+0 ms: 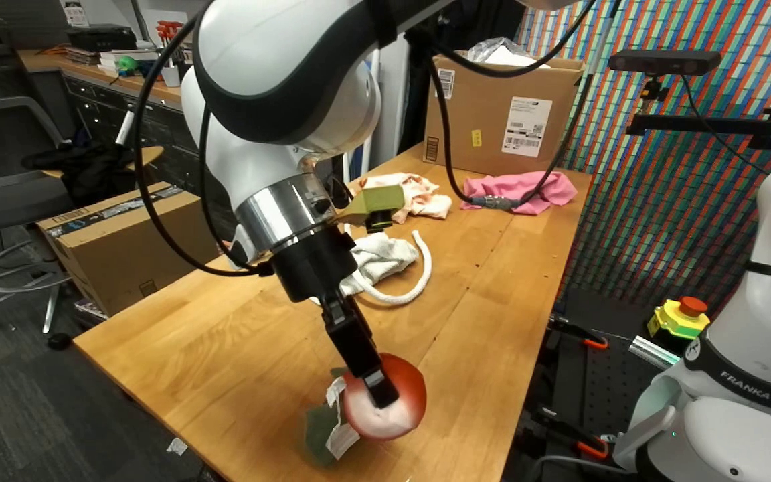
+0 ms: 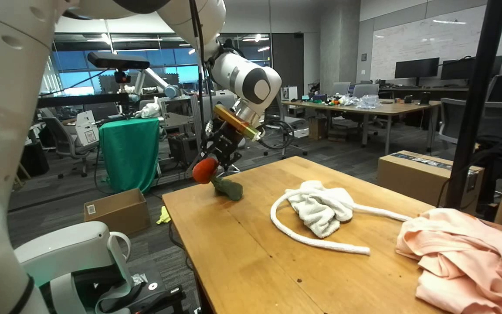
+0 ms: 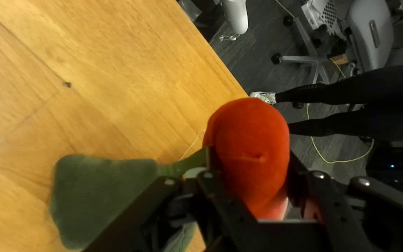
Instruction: Separate the clothes, rope and plush toy on the table
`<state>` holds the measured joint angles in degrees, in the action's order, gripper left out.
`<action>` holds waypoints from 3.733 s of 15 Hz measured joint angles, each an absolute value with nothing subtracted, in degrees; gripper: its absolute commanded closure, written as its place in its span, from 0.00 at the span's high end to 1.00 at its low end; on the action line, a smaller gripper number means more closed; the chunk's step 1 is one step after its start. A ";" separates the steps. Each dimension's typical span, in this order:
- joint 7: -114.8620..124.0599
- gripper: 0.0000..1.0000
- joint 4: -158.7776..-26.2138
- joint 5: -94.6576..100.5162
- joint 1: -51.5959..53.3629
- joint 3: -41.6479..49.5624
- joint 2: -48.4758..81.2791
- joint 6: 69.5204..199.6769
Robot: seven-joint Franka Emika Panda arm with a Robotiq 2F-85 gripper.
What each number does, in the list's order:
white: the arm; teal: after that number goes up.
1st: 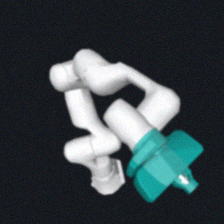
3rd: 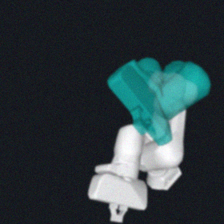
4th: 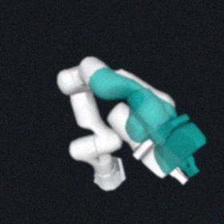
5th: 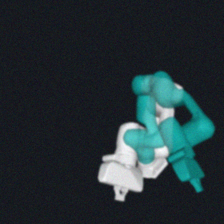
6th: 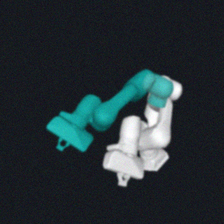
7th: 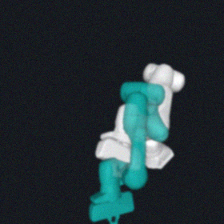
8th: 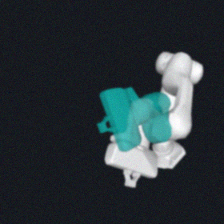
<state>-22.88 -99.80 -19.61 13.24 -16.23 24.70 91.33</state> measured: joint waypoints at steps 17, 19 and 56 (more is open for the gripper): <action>-10.05 1.00 -95.33 2.57 14.34 -13.46 24.06 90.74; -6.89 1.00 -95.44 7.32 14.82 -12.60 24.04 91.83; 16.87 1.00 -117.77 14.26 10.70 -6.29 14.54 122.80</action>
<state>16.87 -117.77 14.26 10.70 -6.29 14.54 122.80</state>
